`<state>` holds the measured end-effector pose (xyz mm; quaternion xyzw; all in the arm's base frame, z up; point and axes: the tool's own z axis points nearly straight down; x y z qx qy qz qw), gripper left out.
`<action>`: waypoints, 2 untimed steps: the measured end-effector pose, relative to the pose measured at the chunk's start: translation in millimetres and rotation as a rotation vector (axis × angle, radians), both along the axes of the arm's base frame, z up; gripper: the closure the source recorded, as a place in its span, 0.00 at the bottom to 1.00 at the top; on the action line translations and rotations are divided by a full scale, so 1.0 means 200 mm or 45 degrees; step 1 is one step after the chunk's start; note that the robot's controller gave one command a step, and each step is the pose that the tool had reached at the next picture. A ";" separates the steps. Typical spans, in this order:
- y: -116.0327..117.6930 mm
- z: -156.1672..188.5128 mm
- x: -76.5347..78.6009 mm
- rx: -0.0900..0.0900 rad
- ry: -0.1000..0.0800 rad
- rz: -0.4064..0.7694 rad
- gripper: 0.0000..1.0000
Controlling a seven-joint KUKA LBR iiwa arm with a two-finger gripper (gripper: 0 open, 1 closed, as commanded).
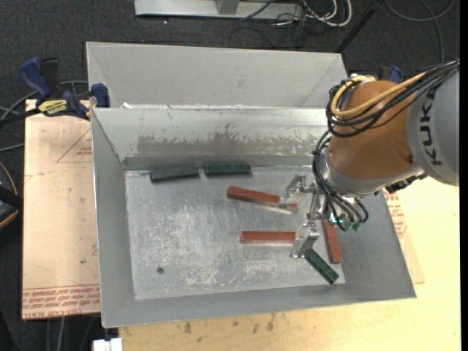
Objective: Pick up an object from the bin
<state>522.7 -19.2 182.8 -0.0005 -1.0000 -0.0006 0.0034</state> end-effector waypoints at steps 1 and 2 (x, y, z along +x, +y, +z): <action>0.00 0.02 0.01 -0.001 -0.009 0.001 0.00; 0.09 -0.50 0.12 -0.001 -0.021 0.163 1.00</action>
Offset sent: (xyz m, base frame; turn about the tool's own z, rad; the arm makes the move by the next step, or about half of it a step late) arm 0.0177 0.0178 -0.1090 -0.1297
